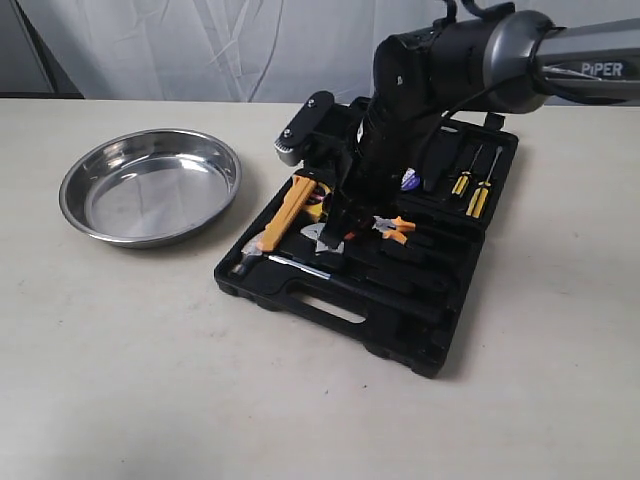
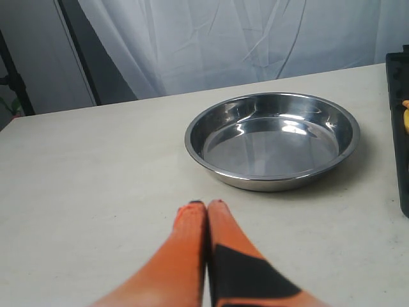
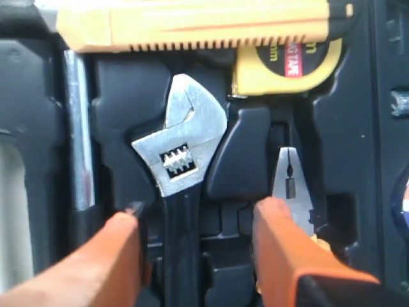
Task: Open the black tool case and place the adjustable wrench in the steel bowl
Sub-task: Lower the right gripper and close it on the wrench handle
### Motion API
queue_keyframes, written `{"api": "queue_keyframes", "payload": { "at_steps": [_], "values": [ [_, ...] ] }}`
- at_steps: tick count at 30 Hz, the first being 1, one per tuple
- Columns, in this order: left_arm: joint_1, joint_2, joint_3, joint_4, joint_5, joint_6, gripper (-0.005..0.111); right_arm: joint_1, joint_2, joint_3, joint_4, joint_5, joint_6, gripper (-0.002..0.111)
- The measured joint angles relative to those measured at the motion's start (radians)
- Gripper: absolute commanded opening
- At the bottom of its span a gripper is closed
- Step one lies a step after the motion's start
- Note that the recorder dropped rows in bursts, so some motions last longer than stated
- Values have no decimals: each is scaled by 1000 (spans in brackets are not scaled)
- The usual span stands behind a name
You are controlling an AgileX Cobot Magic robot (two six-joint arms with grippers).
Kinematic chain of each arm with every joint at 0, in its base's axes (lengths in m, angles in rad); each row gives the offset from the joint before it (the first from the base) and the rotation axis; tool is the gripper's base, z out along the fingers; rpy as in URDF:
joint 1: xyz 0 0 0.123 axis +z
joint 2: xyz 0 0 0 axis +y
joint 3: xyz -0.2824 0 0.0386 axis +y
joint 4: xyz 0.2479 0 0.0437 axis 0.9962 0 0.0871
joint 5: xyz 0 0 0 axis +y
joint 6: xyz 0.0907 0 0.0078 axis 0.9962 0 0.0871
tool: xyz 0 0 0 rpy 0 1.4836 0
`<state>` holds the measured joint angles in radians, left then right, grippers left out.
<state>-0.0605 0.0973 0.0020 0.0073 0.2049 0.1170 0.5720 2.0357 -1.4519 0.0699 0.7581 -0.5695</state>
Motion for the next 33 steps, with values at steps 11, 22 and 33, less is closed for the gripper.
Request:
{"api": "queue_keyframes", "payload": {
  "at_steps": [11,22,33],
  "values": [
    [0,0,0,0,0,0,0,0,107,-6,-35,6,13,46],
    [0,0,0,0,0,0,0,1,124,-24,-51,64,96,46],
    [0,0,0,0,0,0,0,1,127,-27,-25,101,106,46]
  ]
}}
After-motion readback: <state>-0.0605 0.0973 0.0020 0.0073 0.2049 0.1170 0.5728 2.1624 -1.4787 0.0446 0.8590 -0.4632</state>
